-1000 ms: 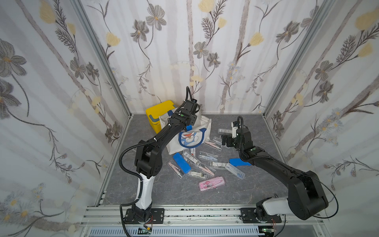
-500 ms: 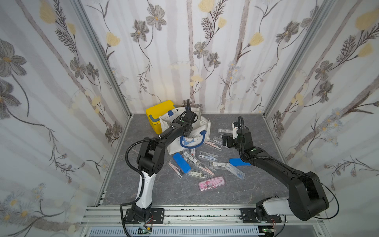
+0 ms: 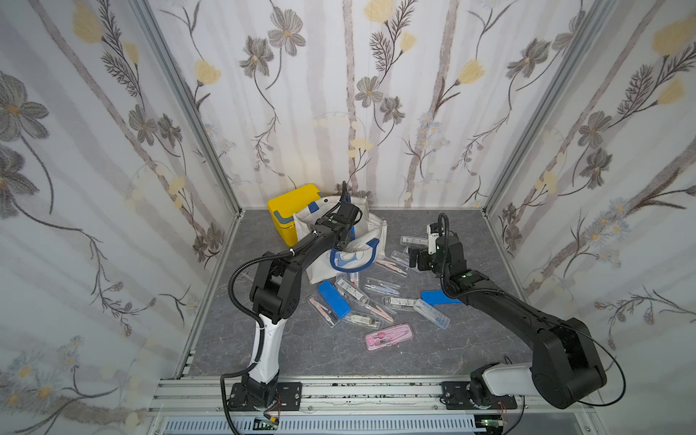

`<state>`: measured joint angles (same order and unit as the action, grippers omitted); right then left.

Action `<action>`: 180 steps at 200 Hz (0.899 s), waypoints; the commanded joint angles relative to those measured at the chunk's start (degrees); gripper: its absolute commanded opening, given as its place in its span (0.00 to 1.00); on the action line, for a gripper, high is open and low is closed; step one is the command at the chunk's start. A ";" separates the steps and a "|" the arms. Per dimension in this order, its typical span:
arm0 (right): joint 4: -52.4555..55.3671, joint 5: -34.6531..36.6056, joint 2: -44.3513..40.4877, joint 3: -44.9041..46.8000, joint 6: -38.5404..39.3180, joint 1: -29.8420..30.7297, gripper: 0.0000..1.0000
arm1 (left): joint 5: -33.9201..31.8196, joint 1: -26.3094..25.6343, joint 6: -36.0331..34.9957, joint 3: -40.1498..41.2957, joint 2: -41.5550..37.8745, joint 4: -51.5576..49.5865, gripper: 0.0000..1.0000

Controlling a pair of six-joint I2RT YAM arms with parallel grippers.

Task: Put the compass set into the canvas bag
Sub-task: Place the compass set in the canvas bag, then pick up the compass set from the compass set.

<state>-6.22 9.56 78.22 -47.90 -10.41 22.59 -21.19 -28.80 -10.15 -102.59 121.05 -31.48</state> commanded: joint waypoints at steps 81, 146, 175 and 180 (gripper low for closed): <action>0.04 -1.29 -1.81 0.27 3.79 0.02 1.00 | 7.57 0.32 7.01 -0.14 -11.56 9.06 0.66; 0.78 -10.58 -1.12 -0.09 7.87 0.39 1.00 | 21.47 0.23 18.97 21.70 -30.87 28.15 0.79; 2.00 -15.99 0.61 -0.96 11.09 2.83 0.99 | 28.79 0.23 25.94 37.82 -41.27 41.23 1.00; 2.08 -16.47 0.94 -1.05 11.96 3.39 0.99 | 29.96 0.23 26.86 40.26 -42.86 43.36 1.00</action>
<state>-4.47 -0.45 77.95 -48.01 -2.98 23.83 -0.21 -28.53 9.02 -71.77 84.36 -3.25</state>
